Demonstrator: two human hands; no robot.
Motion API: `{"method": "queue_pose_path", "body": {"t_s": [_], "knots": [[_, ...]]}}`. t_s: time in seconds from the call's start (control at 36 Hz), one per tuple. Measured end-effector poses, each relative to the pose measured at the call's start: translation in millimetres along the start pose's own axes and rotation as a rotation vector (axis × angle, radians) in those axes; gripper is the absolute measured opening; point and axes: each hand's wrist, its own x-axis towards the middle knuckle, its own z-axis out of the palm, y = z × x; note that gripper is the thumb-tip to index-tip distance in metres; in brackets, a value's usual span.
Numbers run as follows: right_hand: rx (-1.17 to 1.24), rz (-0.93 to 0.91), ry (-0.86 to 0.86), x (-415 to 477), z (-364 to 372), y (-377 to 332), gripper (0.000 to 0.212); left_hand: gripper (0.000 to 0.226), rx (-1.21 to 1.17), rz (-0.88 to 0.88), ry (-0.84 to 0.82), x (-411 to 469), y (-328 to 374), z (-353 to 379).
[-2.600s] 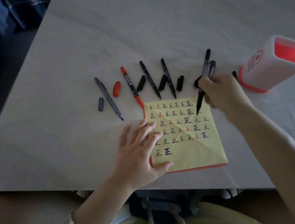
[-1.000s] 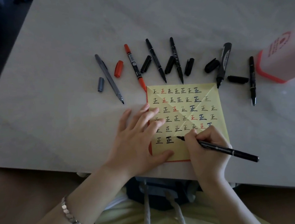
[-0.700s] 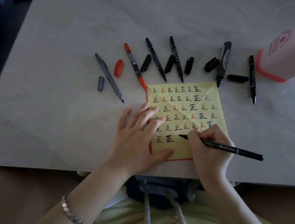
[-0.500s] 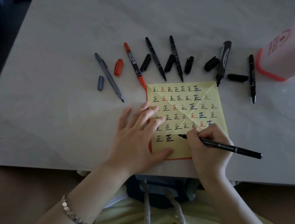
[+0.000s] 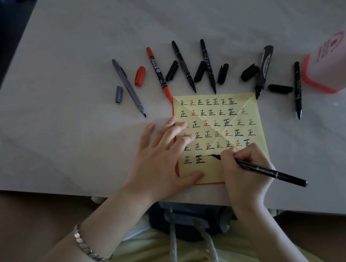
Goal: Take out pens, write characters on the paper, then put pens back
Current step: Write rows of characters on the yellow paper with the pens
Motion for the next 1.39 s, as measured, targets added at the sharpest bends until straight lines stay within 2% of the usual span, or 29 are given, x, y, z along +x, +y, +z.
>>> {"method": "queue_pose_path", "body": {"t_s": [0.22,0.39,0.53,1.11,1.39], "knots": [[0.051,0.071,-0.022,2.7,-2.1,2.0,0.031,0.071,0.001,0.001,0.007,0.0,-0.3,0.7],[0.039,0.059,-0.053,2.3,-1.9,1.0,0.032,0.072,-0.001,0.002,0.008,0.2,-0.2,1.2],[0.055,0.069,-0.055,2.3,-3.2,-0.9,0.025,0.072,-0.005,0.004,0.011,0.3,-0.4,1.4],[0.067,0.1,-0.034,2.0,-4.2,1.7,0.034,0.071,-0.016,0.0,0.017,-0.1,-0.2,1.9],[0.052,0.057,-0.079,1.4,-1.4,-2.0,0.028,0.072,-0.005,-0.001,-0.001,0.1,-0.5,1.6]]}}
